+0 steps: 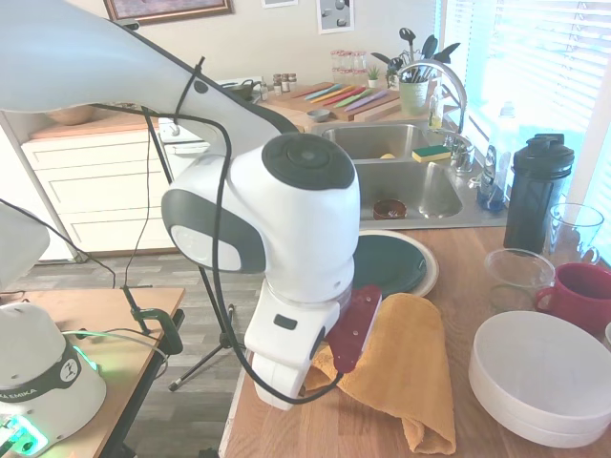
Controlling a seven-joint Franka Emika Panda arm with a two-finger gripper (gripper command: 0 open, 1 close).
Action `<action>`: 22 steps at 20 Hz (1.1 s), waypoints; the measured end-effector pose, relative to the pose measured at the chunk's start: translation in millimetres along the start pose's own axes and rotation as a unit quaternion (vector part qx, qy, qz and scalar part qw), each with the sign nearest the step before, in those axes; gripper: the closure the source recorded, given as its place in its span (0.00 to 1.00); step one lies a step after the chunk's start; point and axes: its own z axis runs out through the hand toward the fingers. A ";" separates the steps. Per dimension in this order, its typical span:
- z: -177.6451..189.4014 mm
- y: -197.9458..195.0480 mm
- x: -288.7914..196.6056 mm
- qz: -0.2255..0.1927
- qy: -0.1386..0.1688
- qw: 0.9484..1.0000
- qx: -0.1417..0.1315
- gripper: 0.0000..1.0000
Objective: Wipe the blue plate in clockwise motion
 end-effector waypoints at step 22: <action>4.9 -34.4 7.8 -0.050 0.010 0.998 0.028 1.00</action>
